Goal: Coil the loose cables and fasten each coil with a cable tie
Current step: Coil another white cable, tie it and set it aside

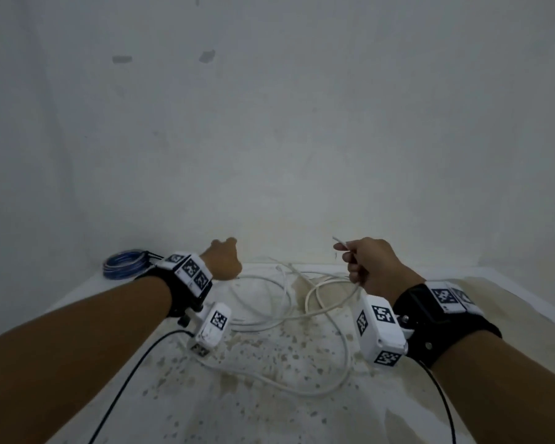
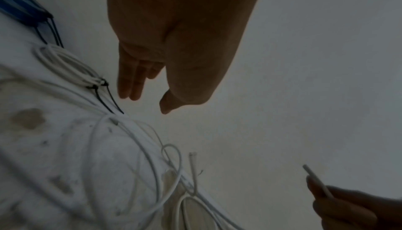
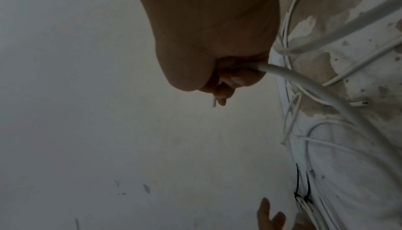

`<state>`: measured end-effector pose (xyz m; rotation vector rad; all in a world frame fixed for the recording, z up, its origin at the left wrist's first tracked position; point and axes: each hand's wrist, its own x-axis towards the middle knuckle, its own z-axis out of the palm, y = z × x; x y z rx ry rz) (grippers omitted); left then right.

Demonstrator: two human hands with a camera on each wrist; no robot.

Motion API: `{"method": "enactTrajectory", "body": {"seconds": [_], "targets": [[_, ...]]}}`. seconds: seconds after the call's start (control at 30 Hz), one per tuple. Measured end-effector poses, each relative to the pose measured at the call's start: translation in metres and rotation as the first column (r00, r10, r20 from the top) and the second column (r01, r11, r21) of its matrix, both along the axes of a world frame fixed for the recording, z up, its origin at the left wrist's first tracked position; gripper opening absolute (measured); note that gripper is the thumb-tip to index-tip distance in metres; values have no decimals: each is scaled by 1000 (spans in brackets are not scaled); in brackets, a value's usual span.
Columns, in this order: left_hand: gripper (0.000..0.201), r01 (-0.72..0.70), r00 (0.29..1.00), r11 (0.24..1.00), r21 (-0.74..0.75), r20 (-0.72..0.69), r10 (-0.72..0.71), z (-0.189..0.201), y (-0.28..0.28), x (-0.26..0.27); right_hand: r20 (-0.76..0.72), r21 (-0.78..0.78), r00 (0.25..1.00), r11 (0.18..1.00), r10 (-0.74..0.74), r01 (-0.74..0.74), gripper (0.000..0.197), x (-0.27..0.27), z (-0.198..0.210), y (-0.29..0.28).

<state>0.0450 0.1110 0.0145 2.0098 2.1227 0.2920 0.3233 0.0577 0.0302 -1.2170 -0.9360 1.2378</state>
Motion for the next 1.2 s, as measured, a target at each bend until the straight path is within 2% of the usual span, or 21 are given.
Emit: {"method": "enactTrajectory", "body": {"seconds": [0.07, 0.13, 0.2, 0.27, 0.33, 0.37, 0.4, 0.43, 0.5, 0.53, 0.57, 0.63, 0.7, 0.73, 0.8, 0.87, 0.9, 0.97, 1.0, 1.1, 1.2], "targets": [[71, 1, 999, 998, -62, 34, 1, -15, -5, 1, -50, 13, 999, 1000, -21, 22, 26, 2, 2, -1], [50, 21, 987, 1000, -8, 159, -19, -22, -21, 4, -139, 67, 989, 996, -56, 66, 22, -2, 4, -1], [49, 38, 964, 999, -19, 265, -31, -23, -41, 7, -242, 128, 967, 985, -83, 116, 23, -11, 7, 1], [57, 60, 937, 975, -215, 348, 19, -20, -67, 16, -362, 161, 929, 978, -69, 136, 25, -25, 10, 4], [64, 79, 878, 915, -396, 463, 125, -20, -83, 26, -466, 180, 885, 977, -19, 115, 27, -41, 13, 5], [64, 89, 810, 884, -458, 550, 204, -20, -86, 29, -499, 187, 867, 977, 8, 99, 28, -50, 14, 4], [62, 96, 699, 859, -503, 648, 302, -22, -85, 31, -516, 197, 856, 977, 34, 80, 28, -58, 15, 1], [57, 117, 532, 838, -533, 747, 400, -24, -82, 32, -516, 208, 855, 976, 58, 59, 28, -65, 15, -2], [37, 136, 109, 840, -526, 850, 515, -27, -77, 35, -454, 233, 885, 972, 102, 8, 27, -77, 13, -8], [21, 89, -25, 874, -477, 877, 481, -28, -71, 35, -388, 246, 914, 969, 120, -23, 26, -80, 11, -11], [6, 33, -81, 912, -410, 908, 411, -27, -65, 33, -301, 257, 944, 965, 137, -58, 25, -81, 8, -13], [17, -96, -11, 955, -282, 959, 282, -20, -56, 27, -93, 250, 981, 958, 168, -140, 25, -77, 1, -15], [23, -204, 102, 957, -205, 968, 229, -10, -51, 16, 80, 201, 980, 960, 185, -197, 27, -67, -7, -16], [26, -255, 168, 952, -168, 962, 214, -5, -51, 9, 122, 169, 976, 965, 180, -200, 27, -61, -11, -16], [31, -332, 247, 935, -125, 945, 214, 0, -47, -3, 138, 114, 976, 976, 170, -186, 28, -46, -17, -15], [26, -373, 262, 926, -59, 951, 166, 5, -50, -7, 132, 93, 969, 970, 211, -224, 30, -35, -22, -14], [25, -365, 312, 931, 1, 942, 122, 6, -54, -7, 135, 103, 958, 958, 251, -266, 31, -35, -24, -15], [23, -235, 541, 956, 177, 841, -23, 7, -60, -7, 126, 172, 927, 912, 353, -371, 27, -42, -25, -18], [22, -159, 621, 954, 253, 777, -103, 9, -63, -7, 103, 211, 906, 881, 410, -423, 22, -51, -24, -21], [16, -51, 697, 915, 401, 670, -255, 17, -70, -6, 22, 260, 851, 818, 525, -512, 9, -80, -22, -26], [13, -16, 726, 879, 477, 609, -318, 22, -73, -4, 69, 276, 886, 845, 459, -459, 10, -110, -18, -23]]}}
